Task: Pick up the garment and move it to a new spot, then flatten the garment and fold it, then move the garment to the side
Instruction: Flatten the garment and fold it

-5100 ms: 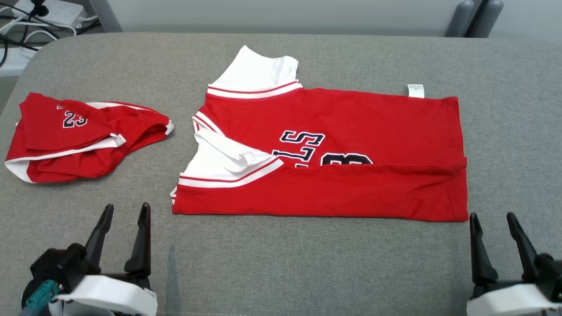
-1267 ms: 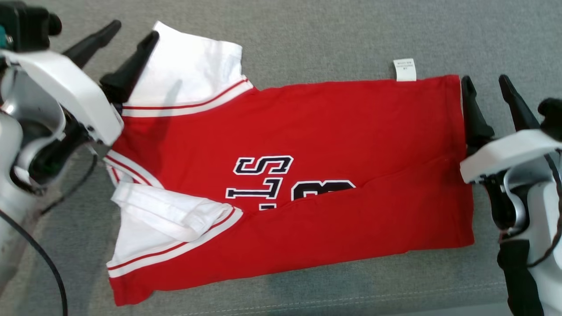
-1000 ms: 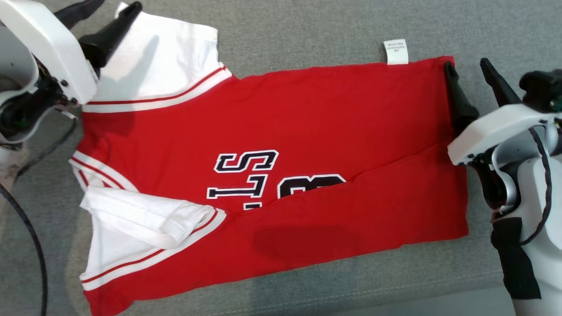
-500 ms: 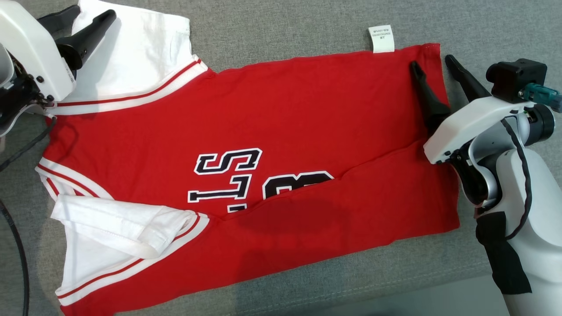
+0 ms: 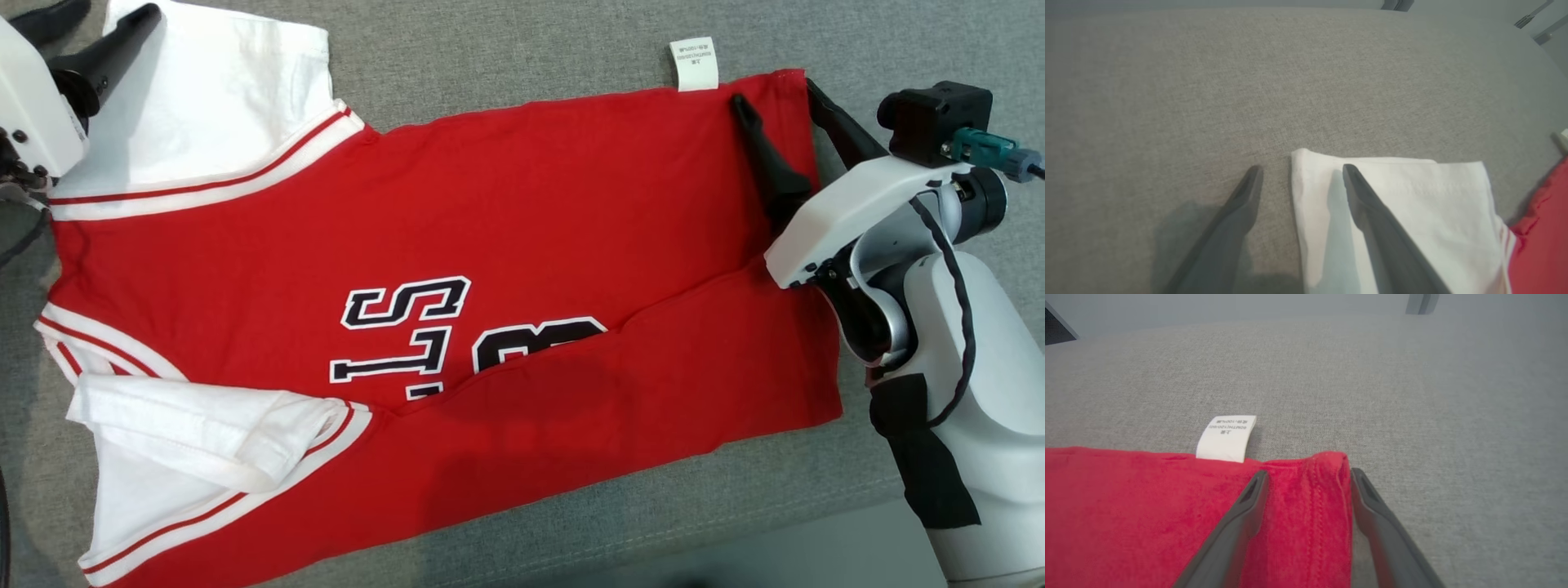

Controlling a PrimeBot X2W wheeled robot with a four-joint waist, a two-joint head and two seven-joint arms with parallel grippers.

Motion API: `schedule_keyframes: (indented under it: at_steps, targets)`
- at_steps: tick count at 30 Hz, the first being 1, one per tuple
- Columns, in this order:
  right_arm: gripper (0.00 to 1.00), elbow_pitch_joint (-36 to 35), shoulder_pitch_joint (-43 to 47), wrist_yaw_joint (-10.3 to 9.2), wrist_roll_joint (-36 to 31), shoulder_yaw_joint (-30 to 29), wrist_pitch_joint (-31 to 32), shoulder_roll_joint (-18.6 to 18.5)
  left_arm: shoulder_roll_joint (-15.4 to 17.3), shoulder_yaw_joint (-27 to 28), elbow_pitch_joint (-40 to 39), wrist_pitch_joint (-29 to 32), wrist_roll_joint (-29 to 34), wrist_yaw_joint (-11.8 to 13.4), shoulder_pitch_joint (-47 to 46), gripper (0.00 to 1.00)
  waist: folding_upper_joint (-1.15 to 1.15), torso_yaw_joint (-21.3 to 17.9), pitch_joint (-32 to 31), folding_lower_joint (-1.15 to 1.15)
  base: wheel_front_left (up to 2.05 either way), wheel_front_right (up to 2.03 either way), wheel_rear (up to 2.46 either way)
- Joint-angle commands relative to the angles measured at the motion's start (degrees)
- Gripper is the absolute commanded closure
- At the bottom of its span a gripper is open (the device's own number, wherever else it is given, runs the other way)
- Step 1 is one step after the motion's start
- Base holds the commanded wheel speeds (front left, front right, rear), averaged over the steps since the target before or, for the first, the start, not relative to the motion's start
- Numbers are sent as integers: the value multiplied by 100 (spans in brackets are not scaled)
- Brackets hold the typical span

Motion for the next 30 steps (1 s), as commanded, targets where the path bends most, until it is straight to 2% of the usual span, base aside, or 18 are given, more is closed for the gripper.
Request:
schedule_keyframes:
  at_steps: [1, 4, 9, 10, 11, 12, 13, 14, 20, 30]
  targets:
    - [0, -88, -67, -1, 66, 125, -43, 16, 338, 155, -48, -46, -49, -40, -295, 0, 0, -57, 27, 0, 0, 0, 0]
    - [0, -37, -163, -1, 125, 218, -66, 43, 487, -8, 16, -135, 9, -40, -359, 0, 0, -141, 69, 0, 0, 0, 0]
    - [0, 31, -262, -1, 239, 327, -91, 50, 531, -141, 186, -85, -227, -40, -428, 0, 0, -193, 102, 0, 0, 0, 0]
    - [0, 43, -276, -1, 257, 349, -97, 47, 528, -135, 256, -89, -272, -40, -446, 3, 0, -196, 102, 0, 0, 0, 0]
    - [8, 54, -289, -1, 277, 370, -105, 44, 522, -167, 286, -55, -302, -40, -469, 53, 0, -196, 101, 0, 0, 0, 0]
    - [51, 66, -299, -1, 310, 387, -110, 43, 509, -180, 309, -21, -370, -40, -485, 77, 0, -193, 97, 0, 0, 0, 0]
    - [76, 81, -309, -1, 331, 404, -115, 32, 500, -194, 331, 34, -442, -40, -497, 100, 0, -188, 92, 0, 0, 0, 0]
    - [100, 95, -315, -1, 351, 397, -131, 20, 499, -217, 350, 98, -497, -40, -510, 100, 0, -178, 89, 0, 0, 0, 0]
    - [100, 143, -321, -1, 441, 299, -195, -66, 500, -285, 220, 218, -805, -40, -583, 100, 0, -99, 26, 0, 0, 0, 0]
    - [100, -28, -239, -1, 615, -7, -193, -317, 649, -375, -318, -347, -910, -40, -760, 100, 0, 112, -204, 0, 0, 0, 0]
